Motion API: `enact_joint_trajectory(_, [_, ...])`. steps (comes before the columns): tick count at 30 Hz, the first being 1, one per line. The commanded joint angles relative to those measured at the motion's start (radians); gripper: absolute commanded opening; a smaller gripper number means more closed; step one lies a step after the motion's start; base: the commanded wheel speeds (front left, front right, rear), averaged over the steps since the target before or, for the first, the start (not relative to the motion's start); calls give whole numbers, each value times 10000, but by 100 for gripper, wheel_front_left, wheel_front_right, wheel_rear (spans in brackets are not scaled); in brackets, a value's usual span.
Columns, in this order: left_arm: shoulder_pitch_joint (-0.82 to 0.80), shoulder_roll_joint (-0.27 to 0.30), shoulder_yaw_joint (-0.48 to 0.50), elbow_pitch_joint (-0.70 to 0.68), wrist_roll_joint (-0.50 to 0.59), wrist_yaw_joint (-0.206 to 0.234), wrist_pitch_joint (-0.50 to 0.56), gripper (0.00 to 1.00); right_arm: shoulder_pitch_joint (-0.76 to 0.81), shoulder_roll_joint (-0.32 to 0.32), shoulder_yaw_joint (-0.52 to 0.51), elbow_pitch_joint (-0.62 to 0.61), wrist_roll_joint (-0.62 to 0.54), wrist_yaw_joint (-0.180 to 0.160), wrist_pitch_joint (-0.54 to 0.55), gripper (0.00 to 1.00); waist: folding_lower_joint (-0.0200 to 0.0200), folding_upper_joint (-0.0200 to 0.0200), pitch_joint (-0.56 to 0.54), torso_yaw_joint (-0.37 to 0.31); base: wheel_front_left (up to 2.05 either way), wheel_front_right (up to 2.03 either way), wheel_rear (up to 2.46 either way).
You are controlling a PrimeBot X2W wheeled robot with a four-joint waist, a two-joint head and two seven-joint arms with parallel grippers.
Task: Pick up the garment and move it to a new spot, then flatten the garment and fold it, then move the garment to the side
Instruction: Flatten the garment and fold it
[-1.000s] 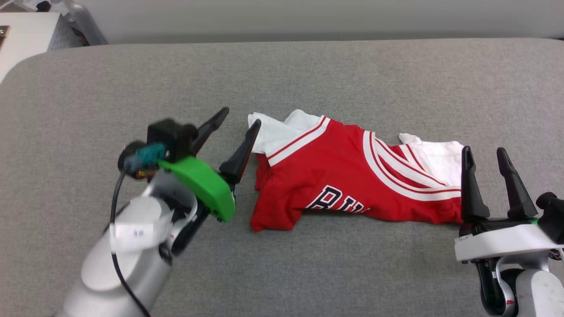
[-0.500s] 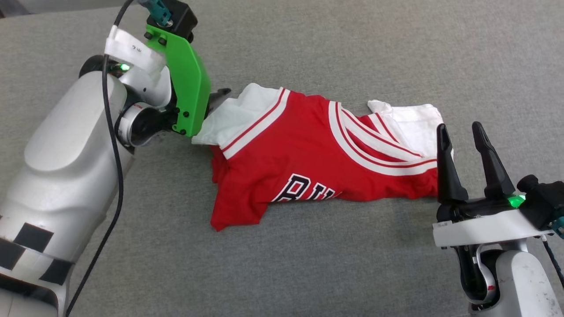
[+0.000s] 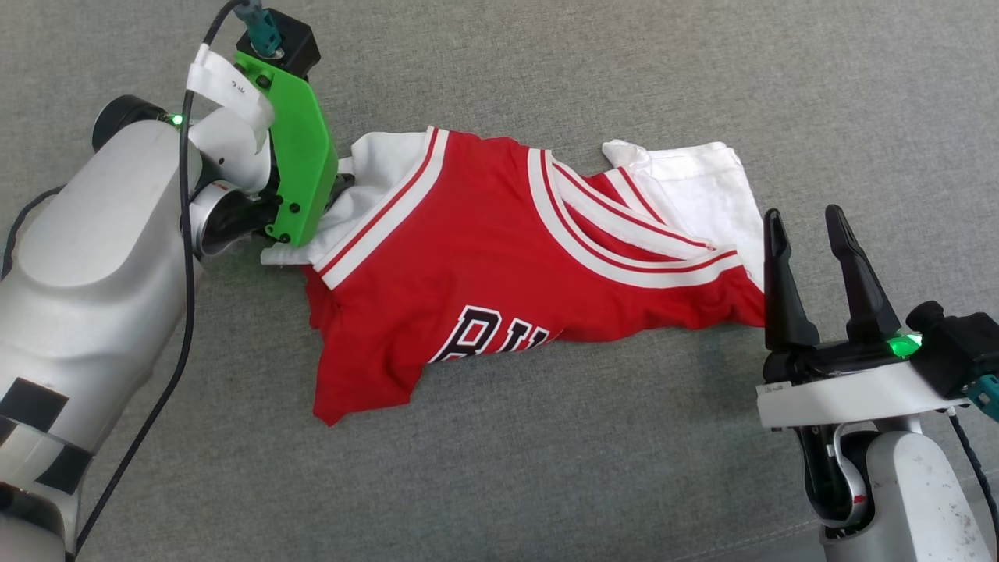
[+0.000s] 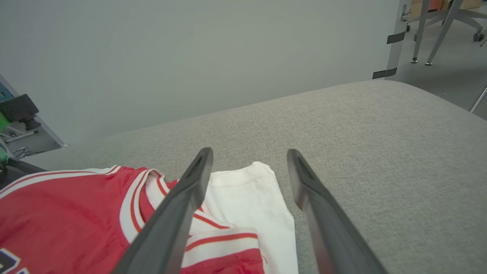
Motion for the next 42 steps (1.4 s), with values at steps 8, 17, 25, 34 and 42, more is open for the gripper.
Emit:
enact_joint_trajectory(8, [256,239,-1014,293,-476,-19,-16,0,-224,-15,-121,101,-38,-9,-129,100,-1,0,30,123,0,0,0])
enact_joint_trajectory(17, [163,12,-568,1105,-782,-19,-2202,0,-114,-15,-230,196,-430,-9,39,100,-1,0,-924,813,0,0,0])
enact_joint_trajectory(25, [483,281,-69,1682,-1048,-19,-4178,0,115,-14,-441,53,-793,-9,614,100,-1,0,-1613,1564,0,0,0])
enact_joint_trajectory(34, [1596,649,432,2122,-1550,-18,-5839,0,336,-14,-713,-105,-999,-9,1262,100,-1,0,-2062,2340,0,0,0])
enact_joint_trajectory(42, [2664,334,195,1844,-1722,-19,-7046,0,394,-14,-901,20,-1006,-9,1747,100,-1,0,-2075,2732,0,0,0])
